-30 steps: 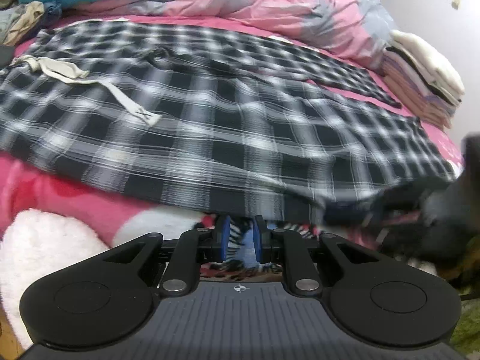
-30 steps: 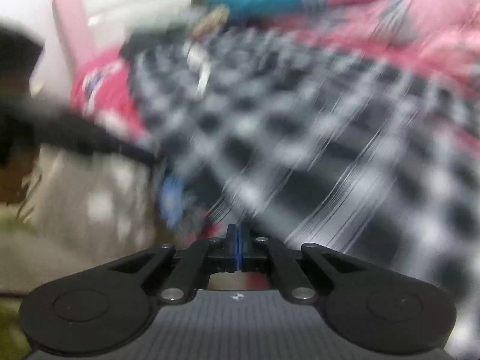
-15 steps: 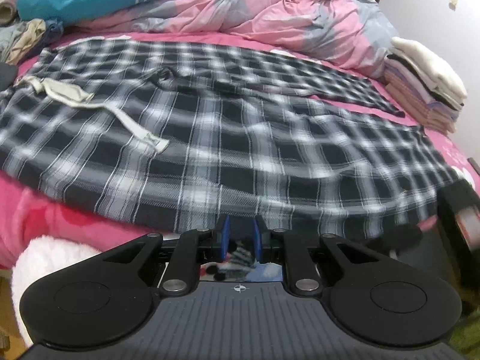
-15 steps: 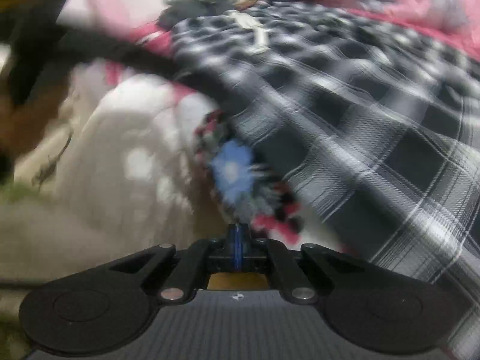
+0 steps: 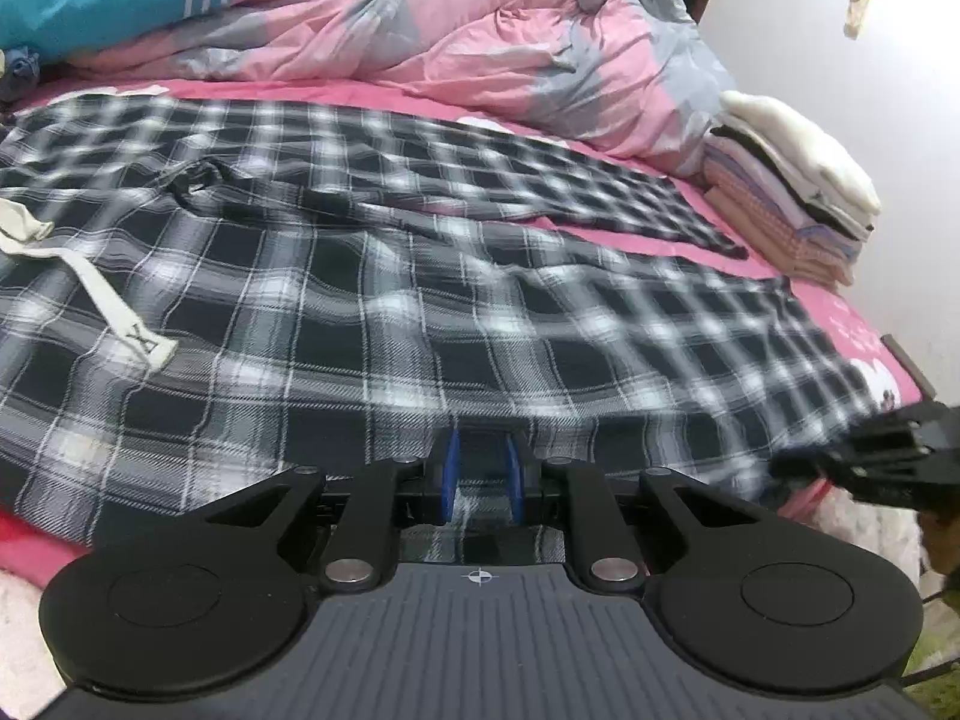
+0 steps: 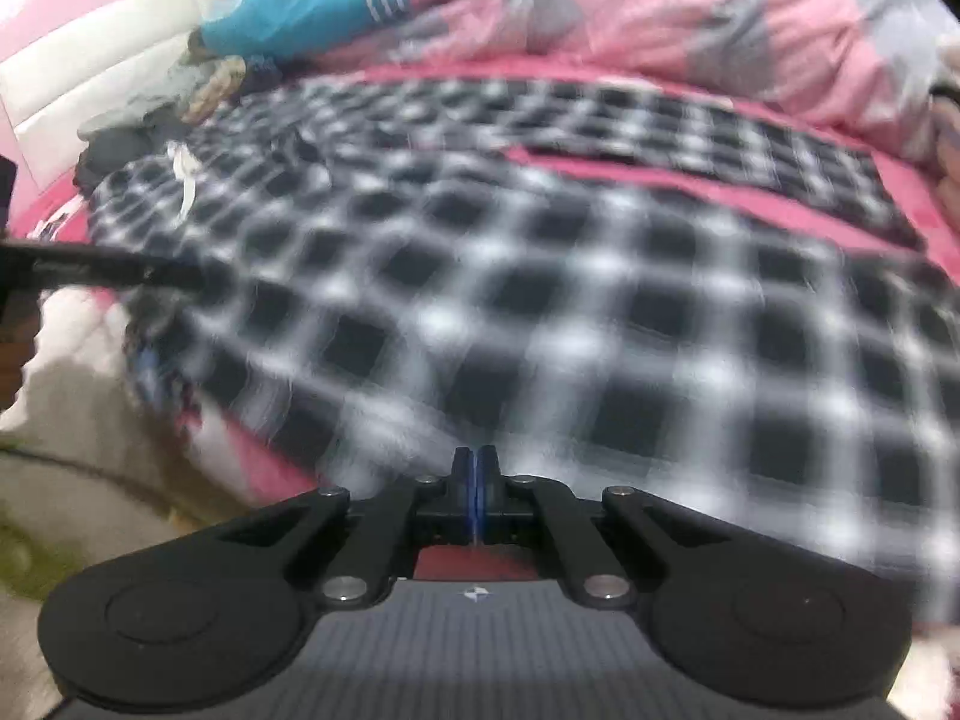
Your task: Fold clothes
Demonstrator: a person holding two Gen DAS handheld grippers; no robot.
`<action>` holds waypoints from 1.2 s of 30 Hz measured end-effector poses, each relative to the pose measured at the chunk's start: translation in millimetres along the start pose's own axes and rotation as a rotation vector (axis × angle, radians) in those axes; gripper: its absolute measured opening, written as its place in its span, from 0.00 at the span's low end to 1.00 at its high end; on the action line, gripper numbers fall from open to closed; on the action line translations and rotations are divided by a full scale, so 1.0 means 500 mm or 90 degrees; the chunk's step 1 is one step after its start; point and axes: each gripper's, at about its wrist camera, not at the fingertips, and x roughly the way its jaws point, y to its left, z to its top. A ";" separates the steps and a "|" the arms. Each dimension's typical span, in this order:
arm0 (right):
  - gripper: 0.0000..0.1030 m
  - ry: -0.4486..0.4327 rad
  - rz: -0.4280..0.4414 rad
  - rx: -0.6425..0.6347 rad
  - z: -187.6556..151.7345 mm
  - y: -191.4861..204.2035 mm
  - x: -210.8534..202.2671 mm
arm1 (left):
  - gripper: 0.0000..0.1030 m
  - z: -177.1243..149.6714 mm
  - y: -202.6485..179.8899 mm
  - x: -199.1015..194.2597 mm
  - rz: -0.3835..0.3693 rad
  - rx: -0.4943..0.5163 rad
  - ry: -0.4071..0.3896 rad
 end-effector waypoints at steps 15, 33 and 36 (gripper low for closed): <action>0.00 -0.083 -0.105 0.140 0.164 -0.161 0.126 | 0.19 -0.017 0.004 0.011 -0.003 0.015 0.003; 0.01 -0.187 -0.132 0.449 0.001 -0.476 -0.025 | 0.19 0.009 0.012 0.031 0.006 -0.016 0.021; 0.00 -0.165 -0.195 0.467 -0.017 -0.504 -0.004 | 0.19 0.015 0.011 0.037 0.015 -0.021 0.021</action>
